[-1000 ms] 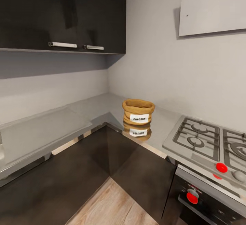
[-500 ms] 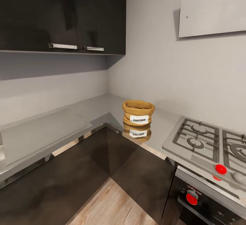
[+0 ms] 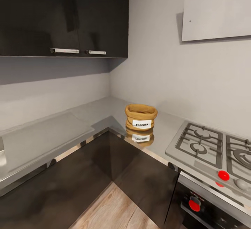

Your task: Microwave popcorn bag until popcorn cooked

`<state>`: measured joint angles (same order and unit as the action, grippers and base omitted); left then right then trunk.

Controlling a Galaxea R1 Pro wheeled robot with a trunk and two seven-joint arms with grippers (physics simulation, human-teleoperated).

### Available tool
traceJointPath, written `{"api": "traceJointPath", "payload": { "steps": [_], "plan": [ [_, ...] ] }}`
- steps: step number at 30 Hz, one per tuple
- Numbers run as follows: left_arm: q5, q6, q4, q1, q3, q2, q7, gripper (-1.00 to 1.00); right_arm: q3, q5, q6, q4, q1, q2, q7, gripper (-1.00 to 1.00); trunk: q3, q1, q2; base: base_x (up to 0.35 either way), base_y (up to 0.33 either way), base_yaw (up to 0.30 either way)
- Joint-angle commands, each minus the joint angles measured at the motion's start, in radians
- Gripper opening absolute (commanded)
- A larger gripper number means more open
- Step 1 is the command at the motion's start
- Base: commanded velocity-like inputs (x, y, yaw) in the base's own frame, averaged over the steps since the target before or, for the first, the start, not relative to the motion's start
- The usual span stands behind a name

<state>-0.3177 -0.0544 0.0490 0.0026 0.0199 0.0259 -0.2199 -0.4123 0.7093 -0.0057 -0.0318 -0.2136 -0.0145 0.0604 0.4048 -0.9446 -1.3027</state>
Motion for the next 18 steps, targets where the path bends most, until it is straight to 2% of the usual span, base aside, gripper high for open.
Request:
{"api": "traceJointPath", "payload": {
  "steps": [1, 15, 18],
  "plan": [
    [-0.004, -0.002, 0.002, 0.000, 0.002, 0.000, -0.003, 1.00, -0.008, 0.007, -0.001, -0.002, -0.001, -0.001, 0.002, 1.00, -0.001, 0.004, 0.007, 0.000, 0.000, 0.000],
    [-0.004, -0.002, 0.002, 0.000, 0.002, 0.001, -0.003, 1.00, -0.008, 0.006, 0.000, -0.002, -0.001, -0.002, 0.002, 1.00, -0.024, 0.058, 0.105, 0.000, 0.000, 0.000],
    [-0.004, -0.002, 0.002, 0.000, 0.001, 0.002, -0.003, 1.00, -0.008, 0.007, 0.047, -0.002, -0.001, -0.002, 0.004, 1.00, -0.028, 0.069, 0.126, 0.000, 0.000, 0.000]
  ]
}}
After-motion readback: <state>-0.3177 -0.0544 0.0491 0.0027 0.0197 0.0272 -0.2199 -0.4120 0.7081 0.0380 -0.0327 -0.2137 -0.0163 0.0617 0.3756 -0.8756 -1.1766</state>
